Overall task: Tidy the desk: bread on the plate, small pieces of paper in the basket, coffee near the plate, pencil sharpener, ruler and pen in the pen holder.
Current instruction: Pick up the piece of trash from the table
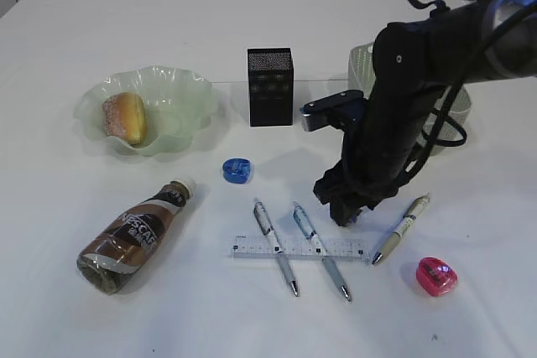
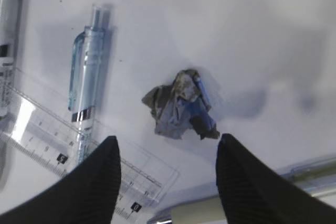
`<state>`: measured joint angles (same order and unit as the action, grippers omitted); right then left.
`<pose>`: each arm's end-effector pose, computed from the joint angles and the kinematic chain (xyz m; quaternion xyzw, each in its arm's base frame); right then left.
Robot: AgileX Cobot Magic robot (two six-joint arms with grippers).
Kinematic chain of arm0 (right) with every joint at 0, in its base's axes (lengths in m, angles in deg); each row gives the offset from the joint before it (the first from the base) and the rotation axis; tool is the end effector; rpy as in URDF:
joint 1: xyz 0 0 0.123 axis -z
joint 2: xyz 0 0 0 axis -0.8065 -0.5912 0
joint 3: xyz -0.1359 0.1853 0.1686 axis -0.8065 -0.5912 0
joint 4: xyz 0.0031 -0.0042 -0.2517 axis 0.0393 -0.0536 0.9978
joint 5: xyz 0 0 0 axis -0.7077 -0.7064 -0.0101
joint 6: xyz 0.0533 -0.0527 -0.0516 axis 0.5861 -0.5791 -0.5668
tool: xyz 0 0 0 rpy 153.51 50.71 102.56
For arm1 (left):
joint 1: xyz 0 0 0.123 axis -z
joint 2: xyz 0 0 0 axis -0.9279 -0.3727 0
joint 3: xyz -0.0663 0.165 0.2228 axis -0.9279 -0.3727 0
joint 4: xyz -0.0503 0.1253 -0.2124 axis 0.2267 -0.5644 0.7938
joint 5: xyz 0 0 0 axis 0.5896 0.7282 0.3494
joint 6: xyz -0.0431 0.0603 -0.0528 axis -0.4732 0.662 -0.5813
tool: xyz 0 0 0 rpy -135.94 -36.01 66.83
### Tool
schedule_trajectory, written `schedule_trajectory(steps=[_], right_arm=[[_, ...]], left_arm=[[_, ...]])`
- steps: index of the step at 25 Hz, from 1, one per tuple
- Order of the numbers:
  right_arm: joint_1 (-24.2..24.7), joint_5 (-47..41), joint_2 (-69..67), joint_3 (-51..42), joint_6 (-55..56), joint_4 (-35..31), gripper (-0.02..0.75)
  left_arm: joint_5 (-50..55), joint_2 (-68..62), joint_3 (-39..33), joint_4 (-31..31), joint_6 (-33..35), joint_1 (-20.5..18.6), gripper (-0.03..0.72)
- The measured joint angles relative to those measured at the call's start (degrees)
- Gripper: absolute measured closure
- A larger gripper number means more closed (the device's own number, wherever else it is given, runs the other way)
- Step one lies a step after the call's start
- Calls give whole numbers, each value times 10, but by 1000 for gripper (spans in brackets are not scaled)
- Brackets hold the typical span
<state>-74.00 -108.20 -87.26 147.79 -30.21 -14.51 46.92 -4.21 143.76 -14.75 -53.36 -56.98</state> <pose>0.3650 0.1419 0.1514 -0.2378 0.9681 0.0456 0.0641 0.1233 -0.0538 0.3633 0.2013 0.9155 -0.1630 0.3079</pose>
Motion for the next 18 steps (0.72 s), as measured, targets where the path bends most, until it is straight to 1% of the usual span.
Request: schedule_trajectory(steps=[7,18], right_arm=[[0,38,-10,4,-3,0,280],[0,47,-39,4,-7,0,280]], left_arm=[[0,0,0,-1,0,0,239],[0,0,0,-3,0,0,239]])
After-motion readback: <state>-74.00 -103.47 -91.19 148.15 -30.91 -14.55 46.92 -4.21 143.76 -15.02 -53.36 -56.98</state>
